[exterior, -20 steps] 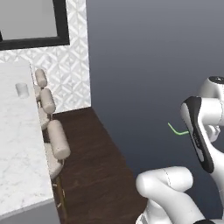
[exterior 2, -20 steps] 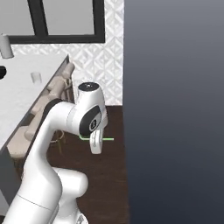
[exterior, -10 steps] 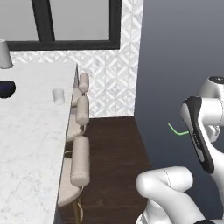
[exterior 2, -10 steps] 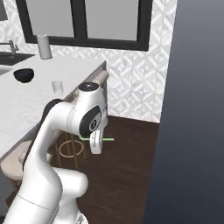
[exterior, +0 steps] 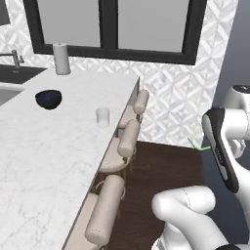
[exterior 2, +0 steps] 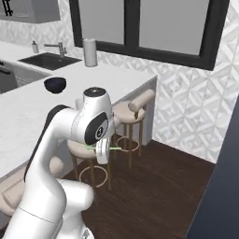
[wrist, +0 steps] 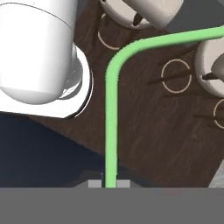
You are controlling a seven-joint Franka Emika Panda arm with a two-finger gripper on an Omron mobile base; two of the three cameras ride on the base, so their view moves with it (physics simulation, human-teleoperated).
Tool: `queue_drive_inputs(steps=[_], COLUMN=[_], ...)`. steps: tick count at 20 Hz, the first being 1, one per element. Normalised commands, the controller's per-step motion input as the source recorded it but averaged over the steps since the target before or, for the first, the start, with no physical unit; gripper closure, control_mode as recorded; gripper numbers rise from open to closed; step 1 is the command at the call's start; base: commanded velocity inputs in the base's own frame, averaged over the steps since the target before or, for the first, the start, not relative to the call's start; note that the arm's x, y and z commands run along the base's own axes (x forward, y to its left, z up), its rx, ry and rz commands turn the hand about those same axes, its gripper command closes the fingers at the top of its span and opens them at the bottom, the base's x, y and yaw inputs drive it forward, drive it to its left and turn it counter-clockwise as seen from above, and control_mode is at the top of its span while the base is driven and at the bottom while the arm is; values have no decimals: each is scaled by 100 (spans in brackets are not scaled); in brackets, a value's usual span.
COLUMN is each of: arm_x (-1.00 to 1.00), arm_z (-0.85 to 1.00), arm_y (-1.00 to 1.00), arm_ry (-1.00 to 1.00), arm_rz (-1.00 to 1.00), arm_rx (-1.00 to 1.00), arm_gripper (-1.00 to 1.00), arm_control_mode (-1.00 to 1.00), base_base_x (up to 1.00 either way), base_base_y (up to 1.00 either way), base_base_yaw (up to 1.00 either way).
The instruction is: Take a straw from the drawer in front and place it inside the glass cup on the dining counter.
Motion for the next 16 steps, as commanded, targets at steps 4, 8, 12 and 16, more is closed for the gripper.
queue_drive_inputs(steps=[4, 8, 12, 16], arm_x=[0, 0, 0, 0], arm_z=[0, 0, 0, 0], arm_y=[0, 0, 0, 0], arm_ry=[0, 0, 0, 0], arm_rz=[0, 0, 0, 0], arm_rx=[0, 0, 0, 0], arm_gripper=[100, 100, 100, 100], arm_control_mode=[100, 100, 100, 100], base_base_x=[58, 42, 33, 13], base_base_y=[-42, -36, -33, -29], base_base_yaw=[57, 59, 59, 58])
